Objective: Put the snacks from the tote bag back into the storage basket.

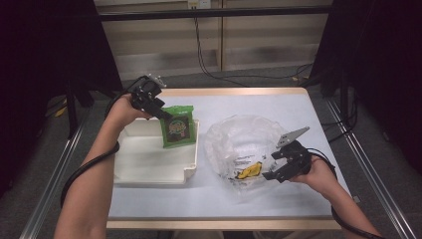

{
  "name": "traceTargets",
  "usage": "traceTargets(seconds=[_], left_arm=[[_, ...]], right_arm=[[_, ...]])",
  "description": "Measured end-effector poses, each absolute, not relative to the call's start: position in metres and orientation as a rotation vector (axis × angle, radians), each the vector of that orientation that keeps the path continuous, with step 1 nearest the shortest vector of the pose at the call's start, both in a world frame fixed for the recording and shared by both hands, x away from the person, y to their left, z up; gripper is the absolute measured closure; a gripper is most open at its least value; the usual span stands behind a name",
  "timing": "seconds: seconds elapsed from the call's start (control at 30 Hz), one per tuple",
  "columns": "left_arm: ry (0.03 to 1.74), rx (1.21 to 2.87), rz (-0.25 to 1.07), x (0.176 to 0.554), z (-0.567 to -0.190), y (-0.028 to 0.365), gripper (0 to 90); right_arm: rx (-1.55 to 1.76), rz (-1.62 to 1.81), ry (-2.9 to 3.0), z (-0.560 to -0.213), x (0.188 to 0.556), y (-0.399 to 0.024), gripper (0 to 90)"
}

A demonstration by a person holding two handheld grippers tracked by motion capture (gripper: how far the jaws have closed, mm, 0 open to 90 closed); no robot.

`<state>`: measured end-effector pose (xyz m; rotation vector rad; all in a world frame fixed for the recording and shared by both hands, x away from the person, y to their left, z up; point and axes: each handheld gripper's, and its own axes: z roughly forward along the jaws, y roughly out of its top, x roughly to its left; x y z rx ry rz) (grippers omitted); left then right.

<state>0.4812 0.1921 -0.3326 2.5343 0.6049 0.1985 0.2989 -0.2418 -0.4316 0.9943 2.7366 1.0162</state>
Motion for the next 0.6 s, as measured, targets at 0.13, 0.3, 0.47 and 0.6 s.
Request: traceTargets(seconds=[0.13, 0.3, 0.47, 0.6], left_arm=[[0.626, 2.527, 0.226, 0.469, -0.326, 0.203, 19.8], [0.691, 2.521, 0.244, 0.45, -0.327, 0.209, 15.0], [0.66, 2.531, 0.241, 0.436, -0.326, 0.214, 12.4], [0.658, 2.527, 0.229, 0.427, -0.328, 0.213, 11.8]], right_arm=[[0.991, 1.023, 2.726, -0.43, 0.298, -0.243, 12.8], [0.986, 1.032, 2.711, -0.427, 0.296, -0.243, 12.7], [0.983, 1.031, 2.706, -0.423, 0.294, -0.244, 12.6], [0.984, 1.051, 2.686, -0.42, 0.293, -0.245, 12.3]])
